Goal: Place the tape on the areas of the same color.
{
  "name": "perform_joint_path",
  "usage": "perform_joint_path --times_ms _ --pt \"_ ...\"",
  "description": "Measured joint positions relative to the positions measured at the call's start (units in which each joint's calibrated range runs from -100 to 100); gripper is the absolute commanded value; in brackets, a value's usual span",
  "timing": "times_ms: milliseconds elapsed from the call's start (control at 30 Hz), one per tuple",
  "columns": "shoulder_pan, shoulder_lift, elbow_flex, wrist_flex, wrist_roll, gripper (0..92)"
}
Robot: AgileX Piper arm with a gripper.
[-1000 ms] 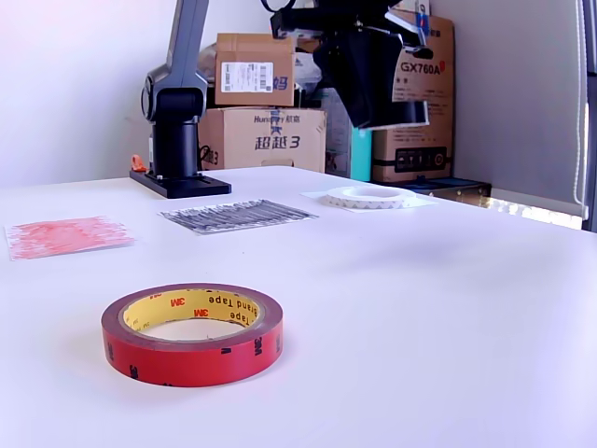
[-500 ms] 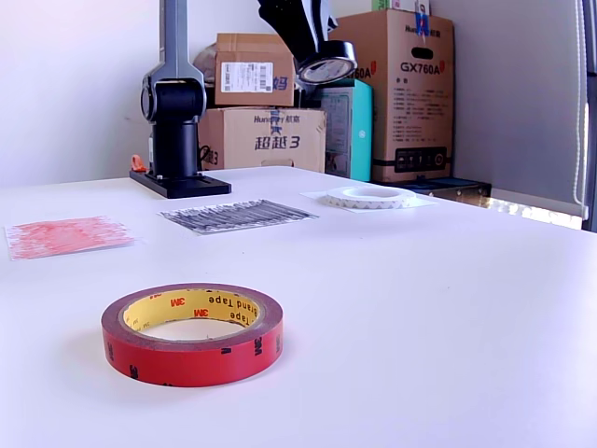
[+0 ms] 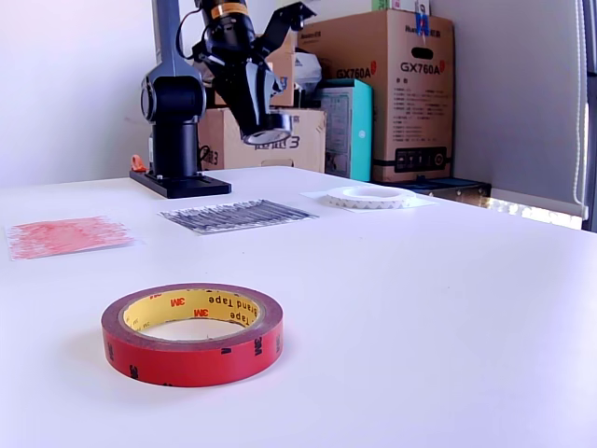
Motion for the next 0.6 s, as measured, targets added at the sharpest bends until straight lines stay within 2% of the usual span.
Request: perform_joint_path --times_ms 267,600 --pt "-2.25 1.18 7.17 -0.01 1.1 0.0" --pt "-2.68 1.18 6.03 0.4 9.19 0.0"
